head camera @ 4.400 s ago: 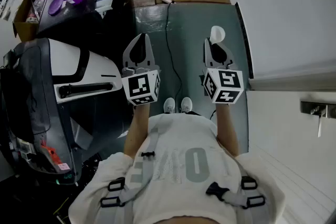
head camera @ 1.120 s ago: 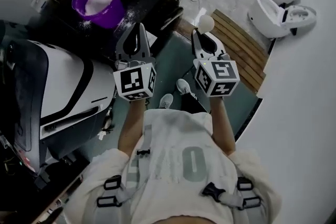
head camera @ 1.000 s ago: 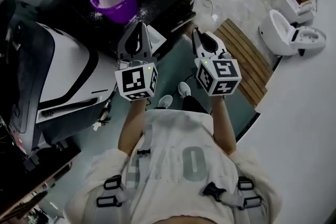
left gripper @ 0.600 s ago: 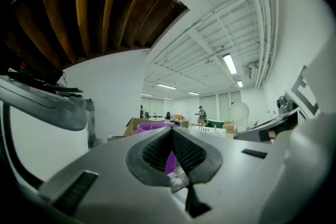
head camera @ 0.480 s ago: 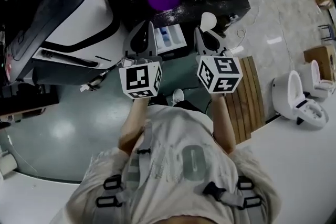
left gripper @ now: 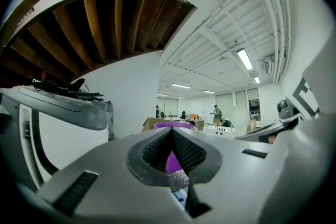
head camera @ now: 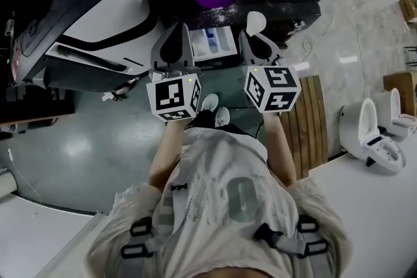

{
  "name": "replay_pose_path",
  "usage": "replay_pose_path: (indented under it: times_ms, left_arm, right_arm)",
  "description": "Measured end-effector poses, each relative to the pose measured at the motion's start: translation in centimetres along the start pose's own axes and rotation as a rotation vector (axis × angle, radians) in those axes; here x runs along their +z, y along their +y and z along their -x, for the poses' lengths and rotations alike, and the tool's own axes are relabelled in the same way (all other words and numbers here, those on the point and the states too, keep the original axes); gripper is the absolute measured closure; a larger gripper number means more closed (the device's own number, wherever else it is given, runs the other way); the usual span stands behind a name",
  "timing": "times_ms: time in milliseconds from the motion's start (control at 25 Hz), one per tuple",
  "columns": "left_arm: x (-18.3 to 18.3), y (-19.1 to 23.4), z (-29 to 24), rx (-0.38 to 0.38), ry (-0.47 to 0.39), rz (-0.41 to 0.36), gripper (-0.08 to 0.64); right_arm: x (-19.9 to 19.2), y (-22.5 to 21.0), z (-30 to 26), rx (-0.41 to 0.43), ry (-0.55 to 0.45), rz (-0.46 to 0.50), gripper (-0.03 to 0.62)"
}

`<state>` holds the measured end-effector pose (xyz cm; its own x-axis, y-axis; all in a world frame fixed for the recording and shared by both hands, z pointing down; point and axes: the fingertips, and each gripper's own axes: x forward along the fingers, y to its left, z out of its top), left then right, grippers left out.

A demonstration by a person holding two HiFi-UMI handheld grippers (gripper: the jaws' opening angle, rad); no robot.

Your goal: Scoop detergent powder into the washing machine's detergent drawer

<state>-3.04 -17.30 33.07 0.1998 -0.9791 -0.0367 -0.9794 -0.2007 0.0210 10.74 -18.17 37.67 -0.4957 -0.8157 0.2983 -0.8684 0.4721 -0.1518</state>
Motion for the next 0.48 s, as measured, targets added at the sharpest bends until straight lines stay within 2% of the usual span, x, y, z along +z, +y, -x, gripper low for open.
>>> replay_pose_path:
  times_ms: [480]
  left_arm:
    - [0.9,1.9,-1.8,-0.021,-0.009,0.002,0.540]
  right_arm:
    - [1.2,0.3,-1.8,-0.022,-0.004,-0.009,0.588]
